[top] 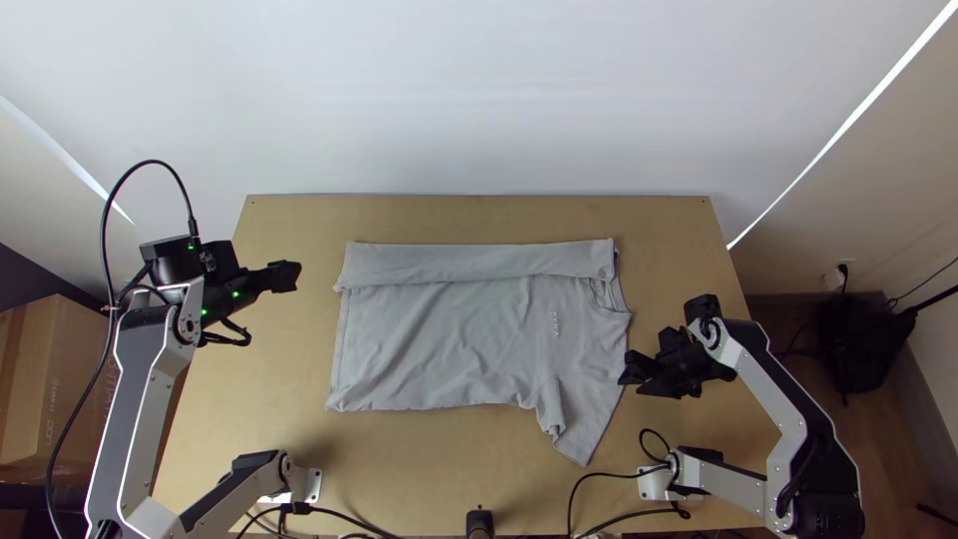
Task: Fold the t-shirt
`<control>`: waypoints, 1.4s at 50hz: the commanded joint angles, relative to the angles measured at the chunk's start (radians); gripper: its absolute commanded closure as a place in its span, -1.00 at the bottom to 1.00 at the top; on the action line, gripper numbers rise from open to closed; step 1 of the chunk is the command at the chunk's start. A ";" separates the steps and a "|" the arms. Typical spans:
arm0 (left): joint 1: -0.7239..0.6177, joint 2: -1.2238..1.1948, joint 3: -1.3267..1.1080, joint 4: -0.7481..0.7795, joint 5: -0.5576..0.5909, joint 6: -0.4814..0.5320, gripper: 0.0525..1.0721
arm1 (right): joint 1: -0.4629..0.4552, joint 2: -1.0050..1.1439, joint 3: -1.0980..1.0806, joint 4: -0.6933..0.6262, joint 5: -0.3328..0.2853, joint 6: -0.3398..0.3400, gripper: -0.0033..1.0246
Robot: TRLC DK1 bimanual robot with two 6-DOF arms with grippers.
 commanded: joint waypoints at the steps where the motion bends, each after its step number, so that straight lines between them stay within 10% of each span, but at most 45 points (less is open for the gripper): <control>1: 0.011 -0.027 0.014 -0.013 0.012 0.004 -0.90 | 0.033 0.015 -0.029 -0.022 -0.015 -0.012 -0.18; 38: 0.014 -0.034 -0.007 -0.022 0.012 -0.001 -0.90 | 0.297 0.167 -0.087 -0.069 -0.093 0.020 -0.17; 49: 0.005 -0.030 -0.016 -0.025 0.010 0.011 -0.90 | 0.323 0.144 -0.115 0.017 -0.090 0.020 0.85; 70: -0.157 0.052 -0.012 -0.599 -0.099 0.456 -0.88 | 0.327 0.104 -0.076 0.006 -0.087 0.023 0.95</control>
